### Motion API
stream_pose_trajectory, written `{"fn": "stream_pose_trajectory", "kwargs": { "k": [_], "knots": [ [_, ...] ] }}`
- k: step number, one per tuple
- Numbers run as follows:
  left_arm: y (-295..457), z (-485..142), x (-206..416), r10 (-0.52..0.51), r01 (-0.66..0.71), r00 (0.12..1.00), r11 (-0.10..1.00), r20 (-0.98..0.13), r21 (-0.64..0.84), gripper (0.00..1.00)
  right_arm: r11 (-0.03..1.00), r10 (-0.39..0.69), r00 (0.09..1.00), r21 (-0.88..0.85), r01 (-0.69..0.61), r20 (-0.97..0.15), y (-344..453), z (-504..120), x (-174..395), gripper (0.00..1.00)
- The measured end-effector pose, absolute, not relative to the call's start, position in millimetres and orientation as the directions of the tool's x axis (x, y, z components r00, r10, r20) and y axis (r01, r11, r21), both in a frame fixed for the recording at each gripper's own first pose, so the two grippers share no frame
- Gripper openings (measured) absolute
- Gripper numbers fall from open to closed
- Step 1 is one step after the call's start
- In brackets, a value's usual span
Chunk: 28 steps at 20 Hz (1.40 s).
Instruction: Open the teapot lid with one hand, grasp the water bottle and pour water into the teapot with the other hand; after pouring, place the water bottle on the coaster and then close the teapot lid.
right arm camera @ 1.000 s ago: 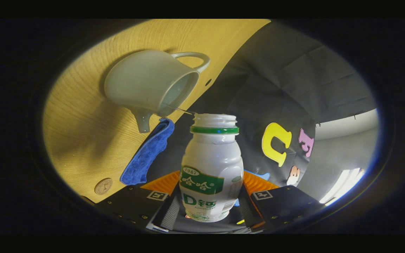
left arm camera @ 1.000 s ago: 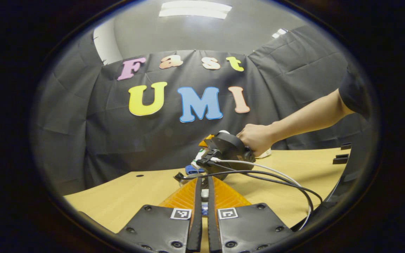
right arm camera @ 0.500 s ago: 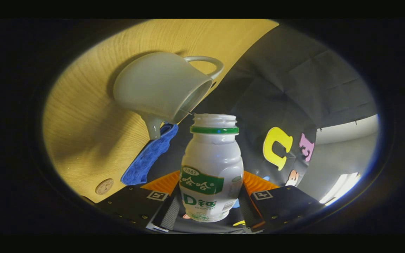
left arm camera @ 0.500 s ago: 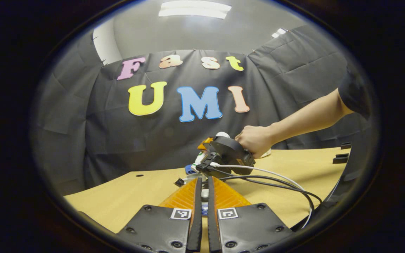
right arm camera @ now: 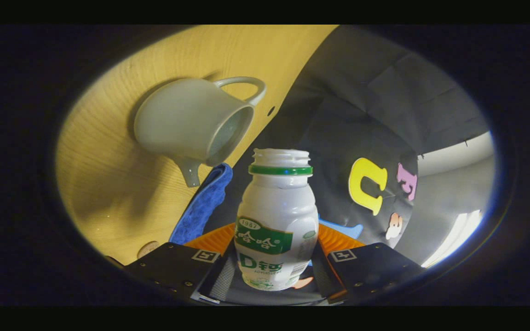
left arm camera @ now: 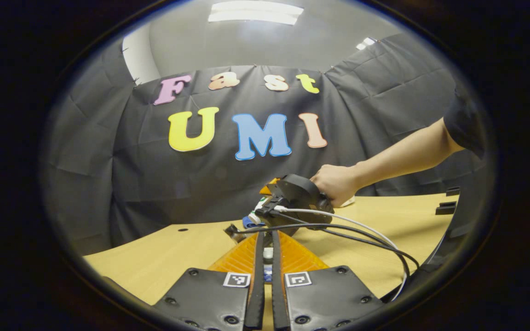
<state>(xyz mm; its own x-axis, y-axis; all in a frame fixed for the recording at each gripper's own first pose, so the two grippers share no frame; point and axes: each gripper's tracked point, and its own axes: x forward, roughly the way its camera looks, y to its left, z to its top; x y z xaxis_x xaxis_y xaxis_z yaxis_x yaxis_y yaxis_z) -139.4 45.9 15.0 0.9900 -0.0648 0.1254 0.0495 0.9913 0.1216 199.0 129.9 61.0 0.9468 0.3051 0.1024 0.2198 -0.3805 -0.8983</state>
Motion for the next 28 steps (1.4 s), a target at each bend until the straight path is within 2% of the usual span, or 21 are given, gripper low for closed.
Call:
{"fn": "stream_pose_trajectory", "kwargs": {
  "k": [6,9,14,17,18,19,20,21,24,28],
  "knots": [
    [50.5,9.8,-135.2,-0.059,0.049,0.992,0.995,0.111,0.089,0.17,-0.172,0.256,0.966,-0.981,0.086,0.04,117.7,46.6,202.9,0.72],
    [55.9,4.4,-131.0,-0.054,0.049,0.994,0.997,0.093,0.058,0.17,-0.004,0.242,0.97,-1.0,0.006,0.005,112.2,40.5,201.7,0.72],
    [69.6,6.5,-115.5,-0.038,0.038,0.996,0.999,0.075,0.001,0.17,0.344,0.253,0.967,-0.937,-0.056,0.035,101.6,60.2,193.4,0.72],
    [85.7,13.3,-101.2,-0.012,0.014,0.998,0.999,0.068,-0.03,0.17,0.563,0.238,0.971,-0.819,-0.112,0.031,81.5,66.1,187.4,0.72],
    [90.7,15.8,-95.5,-0.005,0.007,0.998,0.999,0.068,-0.036,0.13,0.63,0.233,0.972,-0.765,-0.131,0.025,73.3,66.3,185.8,0.72],
    [96.7,18.2,-89.1,0.009,-0.007,0.998,1.0,0.064,-0.03,0.17,0.69,0.229,0.973,-0.708,-0.15,0.018,66.6,65.1,183.4,0.72],
    [103.6,19.9,-82.1,0.026,-0.025,0.998,0.999,0.059,-0.02,0.13,0.745,0.228,0.974,-0.646,-0.168,0.01,59.5,64.3,179.3,0.72],
    [108.1,23.7,-74.4,0.034,-0.034,0.998,0.999,0.056,-0.015,0.17,0.79,0.228,0.974,-0.586,-0.18,0.009,52.8,63.1,175.2,0.72],
    [110.3,32.5,-53.3,0.027,-0.026,0.998,0.999,0.05,-0.022,0.1,0.887,0.218,0.976,-0.418,-0.195,0.007,31.0,64.4,165.2,0.72],
    [106.5,49.4,-19.5,0.016,-0.015,0.998,1.0,0.058,-0.01,0.13,0.957,0.23,0.973,-0.182,-0.228,-0.011,11.7,62.3,156.2,0.72]
  ]
}}
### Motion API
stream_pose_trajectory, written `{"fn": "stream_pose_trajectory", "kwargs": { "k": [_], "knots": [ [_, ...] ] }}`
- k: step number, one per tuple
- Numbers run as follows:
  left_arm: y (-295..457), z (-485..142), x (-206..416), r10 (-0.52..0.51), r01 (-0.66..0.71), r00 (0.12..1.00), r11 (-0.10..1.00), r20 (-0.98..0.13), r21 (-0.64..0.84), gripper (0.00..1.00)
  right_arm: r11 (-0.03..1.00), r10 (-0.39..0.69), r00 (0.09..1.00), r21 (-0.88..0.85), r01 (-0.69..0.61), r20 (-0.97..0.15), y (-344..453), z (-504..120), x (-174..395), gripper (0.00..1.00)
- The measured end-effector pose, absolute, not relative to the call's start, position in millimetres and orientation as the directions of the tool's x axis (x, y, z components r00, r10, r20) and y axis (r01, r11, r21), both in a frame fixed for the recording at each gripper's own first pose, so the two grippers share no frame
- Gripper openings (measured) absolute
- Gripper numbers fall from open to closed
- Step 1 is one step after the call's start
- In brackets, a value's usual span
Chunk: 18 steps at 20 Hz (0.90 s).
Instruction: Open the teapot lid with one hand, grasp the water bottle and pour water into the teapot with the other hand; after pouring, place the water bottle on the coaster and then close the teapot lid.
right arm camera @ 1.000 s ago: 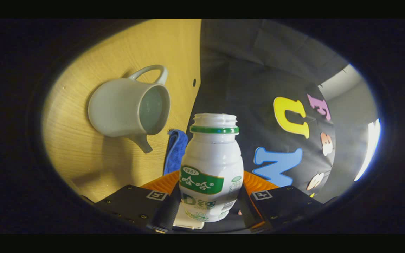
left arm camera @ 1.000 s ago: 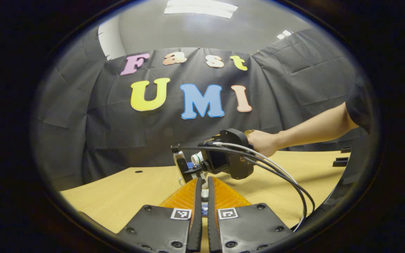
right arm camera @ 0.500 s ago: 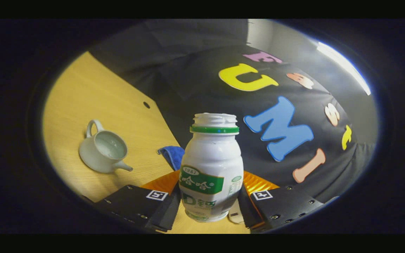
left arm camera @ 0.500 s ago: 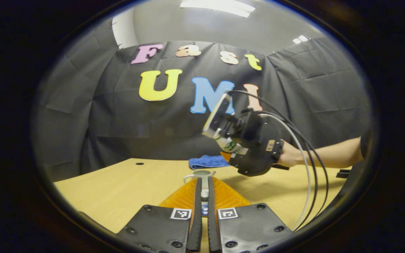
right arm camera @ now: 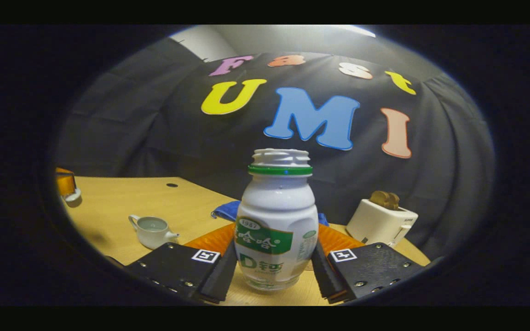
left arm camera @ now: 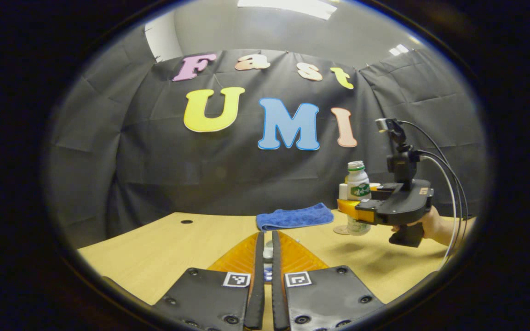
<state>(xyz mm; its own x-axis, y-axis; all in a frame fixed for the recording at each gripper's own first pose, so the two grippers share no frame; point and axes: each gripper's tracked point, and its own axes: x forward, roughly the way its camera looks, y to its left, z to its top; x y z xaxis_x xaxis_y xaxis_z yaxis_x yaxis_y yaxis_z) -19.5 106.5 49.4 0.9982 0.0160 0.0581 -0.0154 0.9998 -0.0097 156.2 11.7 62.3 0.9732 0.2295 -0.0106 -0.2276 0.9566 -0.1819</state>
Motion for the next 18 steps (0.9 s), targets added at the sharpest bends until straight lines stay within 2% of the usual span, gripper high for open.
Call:
{"fn": "stream_pose_trajectory", "kwargs": {
  "k": [5,6,7,13,15,16,17,18],
  "knots": [
    [83.8,71.2,34.6,-0.036,0.033,0.995,0.999,0.094,0.035,0.13,0.976,0.199,0.98,-0.087,-0.2,-0.03,-29.6,59.9,160.7,0.72],
    [78.5,70.8,45.1,-0.047,0.043,0.995,0.998,0.093,0.04,0.1,0.979,0.194,0.981,-0.065,-0.195,-0.034,-35.0,59.6,161.8,0.72],
    [74.4,69.2,56.3,-0.054,0.05,0.995,0.998,0.086,0.049,0.17,0.98,0.193,0.981,-0.045,-0.194,-0.037,-38.3,59.5,162.0,0.72],
    [80.8,34.4,108.8,-0.033,0.032,0.999,0.998,0.018,0.06,0.17,0.985,0.17,0.985,-0.029,-0.171,-0.026,-50.6,61.7,165.2,0.72],
    [85.4,22.3,123.3,-0.029,0.029,1.0,0.998,-0.012,0.051,0.13,0.985,0.168,0.985,-0.027,-0.169,-0.028,-51.6,60.3,165.6,0.72],
    [86.9,16.5,129.4,-0.03,0.031,0.999,0.998,-0.026,0.056,0.17,0.985,0.168,0.985,-0.025,-0.169,-0.032,-51.6,59.6,166.1,0.72],
    [88.6,11.6,133.1,-0.026,0.029,0.999,0.998,-0.04,0.056,0.13,0.985,0.17,0.985,-0.026,-0.171,-0.036,-51.4,58.3,166.7,0.72],
    [89.0,5.5,134.9,-0.029,0.032,0.998,0.998,-0.053,0.05,0.13,0.985,0.169,0.985,-0.026,-0.17,-0.035,-52.1,58.2,167.2,0.72]
  ]
}}
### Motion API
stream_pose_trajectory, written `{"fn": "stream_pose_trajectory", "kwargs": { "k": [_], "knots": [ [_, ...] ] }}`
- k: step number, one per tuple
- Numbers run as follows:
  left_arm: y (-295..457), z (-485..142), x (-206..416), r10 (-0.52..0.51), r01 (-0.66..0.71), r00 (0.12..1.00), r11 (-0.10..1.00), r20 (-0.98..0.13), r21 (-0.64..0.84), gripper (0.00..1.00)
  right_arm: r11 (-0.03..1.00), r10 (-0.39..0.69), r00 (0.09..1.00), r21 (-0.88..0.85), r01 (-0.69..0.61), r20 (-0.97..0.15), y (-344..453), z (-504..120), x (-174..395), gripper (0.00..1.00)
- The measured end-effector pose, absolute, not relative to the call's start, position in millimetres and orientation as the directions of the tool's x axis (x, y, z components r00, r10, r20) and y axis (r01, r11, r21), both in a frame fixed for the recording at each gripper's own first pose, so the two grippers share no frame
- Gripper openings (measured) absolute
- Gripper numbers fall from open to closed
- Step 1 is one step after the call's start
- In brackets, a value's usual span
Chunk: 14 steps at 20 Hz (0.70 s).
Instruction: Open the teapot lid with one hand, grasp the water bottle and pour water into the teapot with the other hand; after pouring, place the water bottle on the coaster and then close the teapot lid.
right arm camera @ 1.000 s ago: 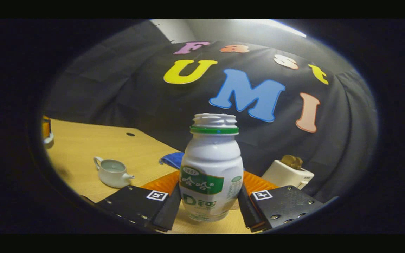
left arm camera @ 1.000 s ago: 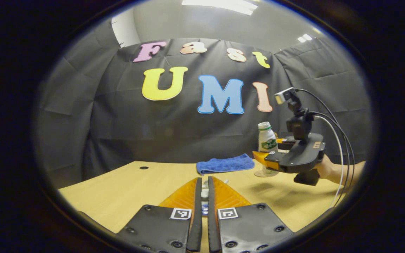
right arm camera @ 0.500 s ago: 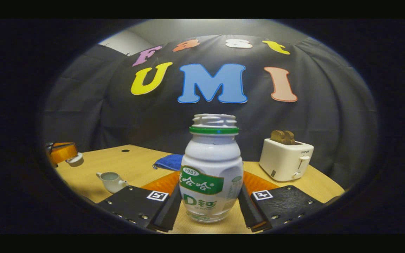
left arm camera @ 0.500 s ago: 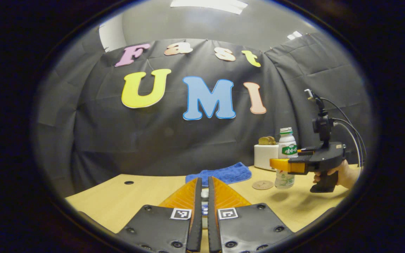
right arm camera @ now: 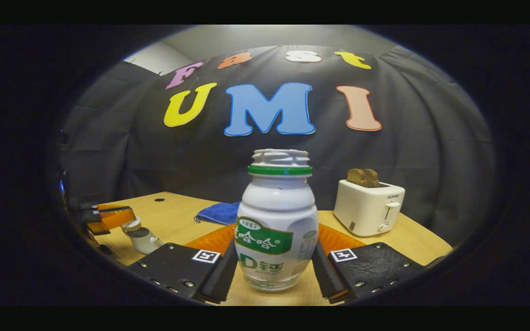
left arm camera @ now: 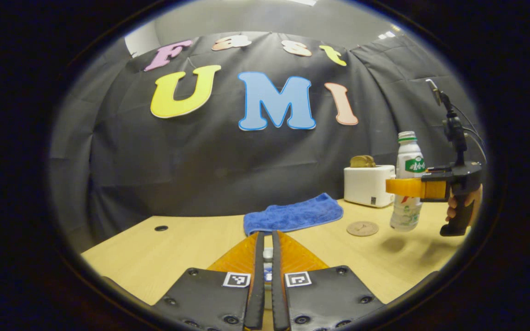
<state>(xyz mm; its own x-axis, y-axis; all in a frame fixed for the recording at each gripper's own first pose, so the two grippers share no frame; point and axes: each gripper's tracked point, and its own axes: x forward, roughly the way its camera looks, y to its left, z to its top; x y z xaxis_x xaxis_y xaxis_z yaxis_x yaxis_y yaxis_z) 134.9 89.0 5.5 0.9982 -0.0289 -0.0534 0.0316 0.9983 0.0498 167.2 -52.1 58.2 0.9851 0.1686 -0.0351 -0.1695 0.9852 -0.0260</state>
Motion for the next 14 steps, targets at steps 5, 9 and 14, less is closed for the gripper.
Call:
{"fn": "stream_pose_trajectory", "kwargs": {
  "k": [5,9,14],
  "knots": [
    [88.0,-18.5,142.3,-0.032,0.036,0.993,0.999,-0.112,0.032,0.13,0.986,0.161,0.986,-0.032,-0.163,-0.042,-52.2,52.8,172.1,0.72],
    [86.5,-22.9,144.8,-0.04,0.044,0.993,0.998,-0.112,0.034,0.17,0.988,0.15,0.987,-0.039,-0.152,-0.056,-54.1,45.9,178.1,0.72],
    [89.8,-13.7,130.1,-0.072,0.069,0.995,0.997,-0.074,-0.037,0.56,0.991,0.117,0.991,-0.057,-0.121,-0.057,-60.4,48.5,206.6,0.72]
  ]
}}
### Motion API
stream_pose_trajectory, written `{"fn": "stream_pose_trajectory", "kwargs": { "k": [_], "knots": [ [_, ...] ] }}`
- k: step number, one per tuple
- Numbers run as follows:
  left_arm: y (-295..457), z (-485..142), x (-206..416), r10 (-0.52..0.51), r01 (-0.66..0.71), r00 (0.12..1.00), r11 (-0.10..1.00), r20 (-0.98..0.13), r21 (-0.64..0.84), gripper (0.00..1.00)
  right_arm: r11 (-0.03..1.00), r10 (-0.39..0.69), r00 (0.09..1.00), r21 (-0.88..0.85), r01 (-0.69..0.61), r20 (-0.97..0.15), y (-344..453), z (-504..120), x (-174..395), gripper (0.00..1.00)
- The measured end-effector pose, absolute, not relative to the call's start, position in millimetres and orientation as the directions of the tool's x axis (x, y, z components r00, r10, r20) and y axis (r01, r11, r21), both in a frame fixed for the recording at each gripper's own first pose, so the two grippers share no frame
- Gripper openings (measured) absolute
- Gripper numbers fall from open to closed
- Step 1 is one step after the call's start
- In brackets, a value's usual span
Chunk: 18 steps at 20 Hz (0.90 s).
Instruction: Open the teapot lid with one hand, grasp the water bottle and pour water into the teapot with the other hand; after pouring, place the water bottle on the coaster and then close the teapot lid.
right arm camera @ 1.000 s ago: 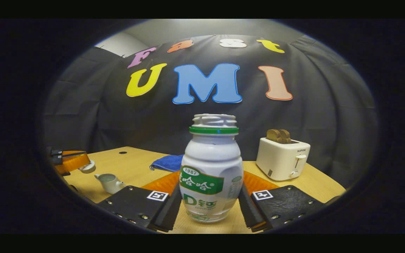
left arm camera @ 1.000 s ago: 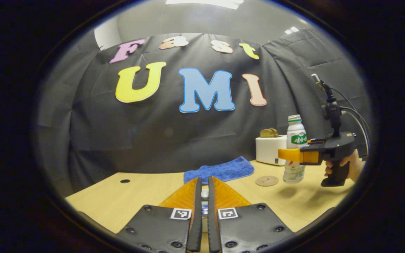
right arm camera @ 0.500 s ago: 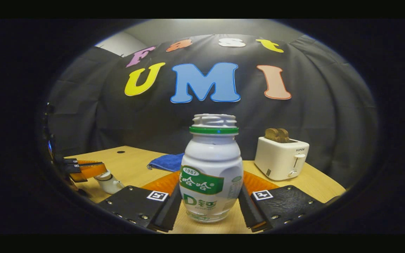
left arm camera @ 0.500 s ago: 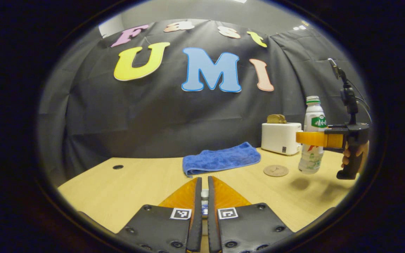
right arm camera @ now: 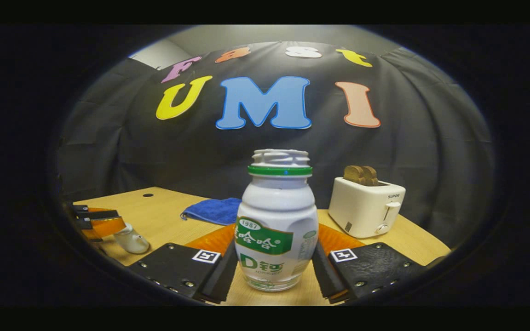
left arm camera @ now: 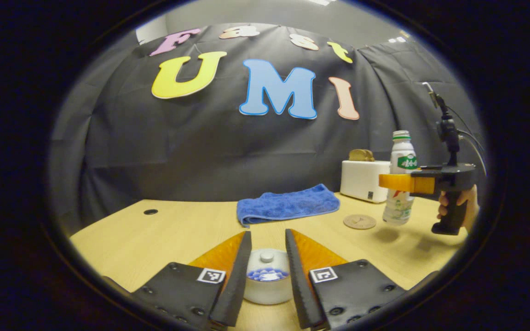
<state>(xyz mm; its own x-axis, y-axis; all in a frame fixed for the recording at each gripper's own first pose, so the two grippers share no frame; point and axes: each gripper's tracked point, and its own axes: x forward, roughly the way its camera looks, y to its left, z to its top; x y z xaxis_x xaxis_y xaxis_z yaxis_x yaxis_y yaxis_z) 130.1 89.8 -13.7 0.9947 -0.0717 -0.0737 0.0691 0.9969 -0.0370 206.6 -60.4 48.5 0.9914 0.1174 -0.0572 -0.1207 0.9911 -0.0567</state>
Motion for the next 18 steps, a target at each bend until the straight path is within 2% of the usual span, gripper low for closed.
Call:
{"fn": "stream_pose_trajectory", "kwargs": {
  "k": [1,3,5,6,7,8,9,17,18],
  "knots": [
    [97.5,-0.4,121.1,-0.053,0.051,0.998,0.998,-0.041,-0.04,0.68,0.991,0.121,0.991,-0.052,-0.124,-0.061,-58.3,49.6,217.7,0.72],
    [105.2,32.8,104.1,-0.031,0.034,0.998,0.998,0.061,-0.057,0.8,0.992,0.119,0.99,-0.036,-0.122,-0.076,-58.2,47.7,242.4,0.72],
    [108.4,54.6,92.8,-0.024,0.034,0.989,0.997,0.144,-0.064,0.79,0.993,0.11,0.99,-0.029,-0.113,-0.091,-62.7,39.4,268.1,0.72],
    [107.9,51.1,93.4,-0.026,0.034,0.989,0.998,0.143,-0.059,0.84,0.993,0.105,0.989,-0.043,-0.11,-0.101,-63.5,30.5,282.3,0.72],
    [104.5,47.6,97.9,-0.034,0.042,0.991,0.998,0.127,-0.056,0.84,0.993,0.102,0.989,-0.056,-0.108,-0.107,-63.5,24.0,287.9,0.72],
    [102.2,43.2,99.6,-0.039,0.046,0.992,0.998,0.117,-0.052,0.79,0.992,0.102,0.989,-0.064,-0.109,-0.103,-63.1,20.5,291.5,0.72],
    [101.9,40.0,100.8,-0.034,0.038,0.994,0.998,0.103,-0.043,0.84,0.991,0.105,0.989,-0.066,-0.113,-0.103,-61.9,16.7,294.9,0.72],
    [101.5,32.5,105.2,-0.019,0.021,0.997,0.999,0.081,-0.025,0.84,0.992,0.114,0.991,-0.046,-0.118,-0.07,-63.4,10.3,303.5,0.72],
    [103.0,32.2,105.3,-0.011,0.013,0.997,1.0,0.081,-0.021,0.75,0.993,0.11,0.991,-0.044,-0.114,-0.079,-64.6,8.9,302.3,0.73]
  ]
}}
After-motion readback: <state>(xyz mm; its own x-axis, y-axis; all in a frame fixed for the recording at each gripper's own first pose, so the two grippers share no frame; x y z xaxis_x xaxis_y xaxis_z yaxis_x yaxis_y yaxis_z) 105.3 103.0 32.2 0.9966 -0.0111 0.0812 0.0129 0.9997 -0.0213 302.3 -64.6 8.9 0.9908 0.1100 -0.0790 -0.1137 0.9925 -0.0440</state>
